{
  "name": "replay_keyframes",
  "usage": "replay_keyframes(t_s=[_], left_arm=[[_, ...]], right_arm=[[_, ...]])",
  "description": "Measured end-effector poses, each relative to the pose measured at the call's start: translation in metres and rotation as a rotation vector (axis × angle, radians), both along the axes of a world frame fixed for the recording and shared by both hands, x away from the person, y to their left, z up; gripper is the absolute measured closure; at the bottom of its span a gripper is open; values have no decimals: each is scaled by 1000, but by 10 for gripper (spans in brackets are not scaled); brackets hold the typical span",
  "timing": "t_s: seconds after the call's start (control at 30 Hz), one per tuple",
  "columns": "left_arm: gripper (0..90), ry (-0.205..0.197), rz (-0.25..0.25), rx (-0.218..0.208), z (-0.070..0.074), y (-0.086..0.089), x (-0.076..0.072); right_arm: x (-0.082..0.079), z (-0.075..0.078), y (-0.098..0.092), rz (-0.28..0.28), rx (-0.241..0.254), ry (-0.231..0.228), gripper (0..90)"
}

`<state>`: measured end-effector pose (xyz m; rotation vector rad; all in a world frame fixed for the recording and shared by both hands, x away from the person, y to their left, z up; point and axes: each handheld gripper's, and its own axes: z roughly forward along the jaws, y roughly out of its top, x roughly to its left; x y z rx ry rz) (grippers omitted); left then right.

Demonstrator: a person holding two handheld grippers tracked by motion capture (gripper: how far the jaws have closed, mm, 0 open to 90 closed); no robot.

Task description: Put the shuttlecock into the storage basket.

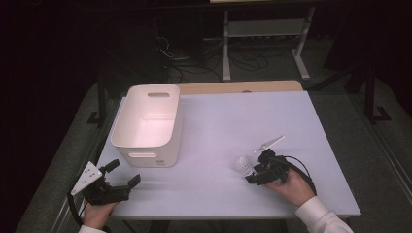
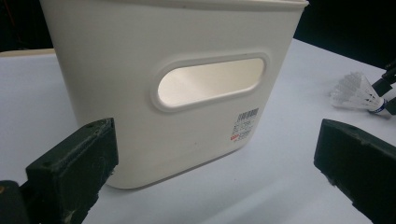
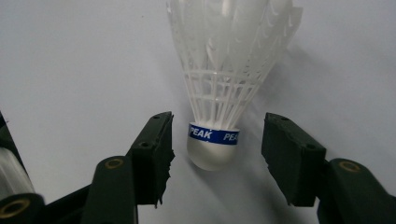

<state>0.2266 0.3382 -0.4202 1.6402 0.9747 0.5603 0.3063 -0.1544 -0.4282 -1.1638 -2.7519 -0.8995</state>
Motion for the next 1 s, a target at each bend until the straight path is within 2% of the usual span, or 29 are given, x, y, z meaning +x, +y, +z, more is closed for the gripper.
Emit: replay_keyframes(t_s=[0.2,0.67,1.0], left_arm=[[0,0,-1,1,0,0,0],[0,0,-2,-6,0,0,0],[0,0,-1,-8,0,0,0]], right_arm=[[3,-1,-2,-22,-8,5,478],[2,-2,2,-10,-11,41,552],[1,-1,3,-10,-11,42,627]])
